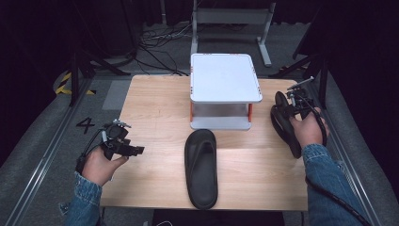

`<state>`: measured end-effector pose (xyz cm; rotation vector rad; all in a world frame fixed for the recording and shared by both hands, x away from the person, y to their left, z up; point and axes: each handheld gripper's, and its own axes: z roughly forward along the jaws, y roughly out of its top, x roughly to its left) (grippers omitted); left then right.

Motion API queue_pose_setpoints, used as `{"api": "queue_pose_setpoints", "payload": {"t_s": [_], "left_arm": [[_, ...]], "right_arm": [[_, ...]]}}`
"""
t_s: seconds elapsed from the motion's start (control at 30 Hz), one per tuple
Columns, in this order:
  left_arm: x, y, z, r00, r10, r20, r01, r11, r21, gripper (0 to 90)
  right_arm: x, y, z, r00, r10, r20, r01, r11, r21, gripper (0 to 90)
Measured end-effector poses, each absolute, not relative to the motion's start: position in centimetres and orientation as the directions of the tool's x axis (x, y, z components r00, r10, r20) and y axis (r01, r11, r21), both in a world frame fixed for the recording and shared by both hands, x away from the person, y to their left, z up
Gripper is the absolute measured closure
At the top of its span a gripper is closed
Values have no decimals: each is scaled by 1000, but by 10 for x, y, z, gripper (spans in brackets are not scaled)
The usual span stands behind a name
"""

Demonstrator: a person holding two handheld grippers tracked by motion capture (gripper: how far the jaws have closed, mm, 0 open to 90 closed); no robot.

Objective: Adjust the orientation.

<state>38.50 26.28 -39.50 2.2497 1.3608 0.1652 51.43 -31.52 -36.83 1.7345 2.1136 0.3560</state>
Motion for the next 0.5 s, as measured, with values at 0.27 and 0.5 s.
{"api": "queue_pose_setpoints", "payload": {"t_s": [0.27, 0.5], "left_arm": [[389, 259, -397, 499, 852, -155, 796, -381, 470, 316], [396, 251, -396, 514, 843, -155, 789, -395, 471, 316]], "right_arm": [[504, -316, -361, -148, 983, -106, 876, 180, 448, 642], [471, -312, -343, -204, 979, -25, 857, 191, 478, 642]]}}
